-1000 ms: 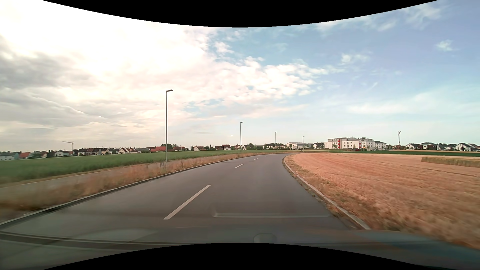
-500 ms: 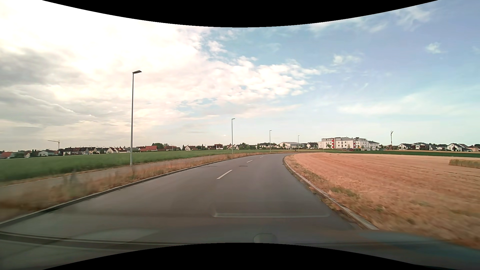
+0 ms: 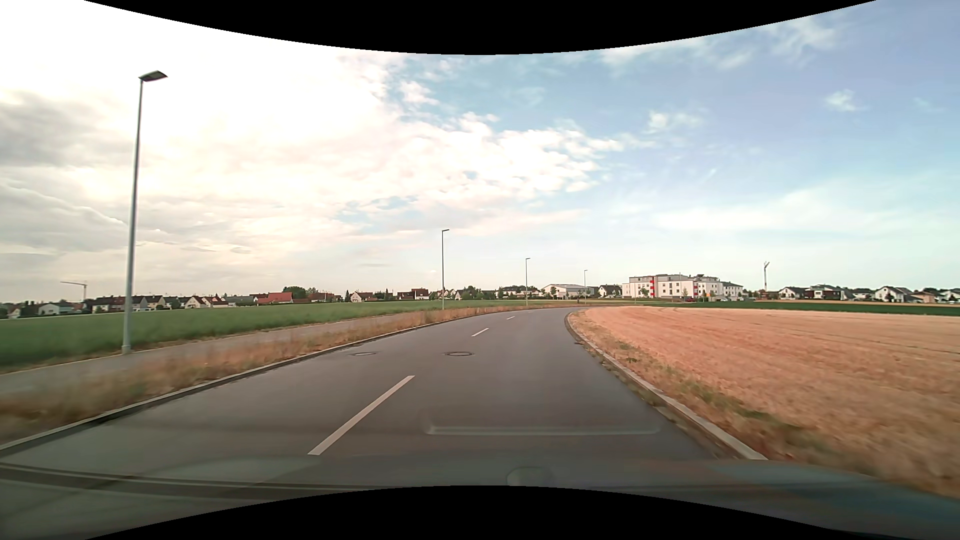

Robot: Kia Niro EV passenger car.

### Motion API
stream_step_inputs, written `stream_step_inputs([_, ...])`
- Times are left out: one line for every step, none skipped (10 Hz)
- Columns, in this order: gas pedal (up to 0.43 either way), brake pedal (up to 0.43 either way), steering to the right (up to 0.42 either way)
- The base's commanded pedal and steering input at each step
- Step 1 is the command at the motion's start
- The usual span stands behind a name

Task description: Follow the waypoints while adhering to traffic rules and regulations

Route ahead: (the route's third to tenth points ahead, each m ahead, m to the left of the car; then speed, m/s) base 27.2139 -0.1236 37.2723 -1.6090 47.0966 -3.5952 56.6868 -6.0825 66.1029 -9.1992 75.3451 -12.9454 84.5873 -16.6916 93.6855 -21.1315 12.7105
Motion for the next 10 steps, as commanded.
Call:
stream_step_inputs([0.169, 0.0, 0.031])
stream_step_inputs([0.169, 0.0, 0.031])
stream_step_inputs([0.169, 0.0, 0.03])
stream_step_inputs([0.169, 0.0, 0.03])
stream_step_inputs([0.169, 0.0, 0.029])
stream_step_inputs([0.169, 0.0, 0.029])
stream_step_inputs([0.169, 0.0, 0.028])
stream_step_inputs([0.169, 0.0, 0.027])
stream_step_inputs([0.169, 0.0, 0.026])
stream_step_inputs([0.169, 0.0, 0.025])
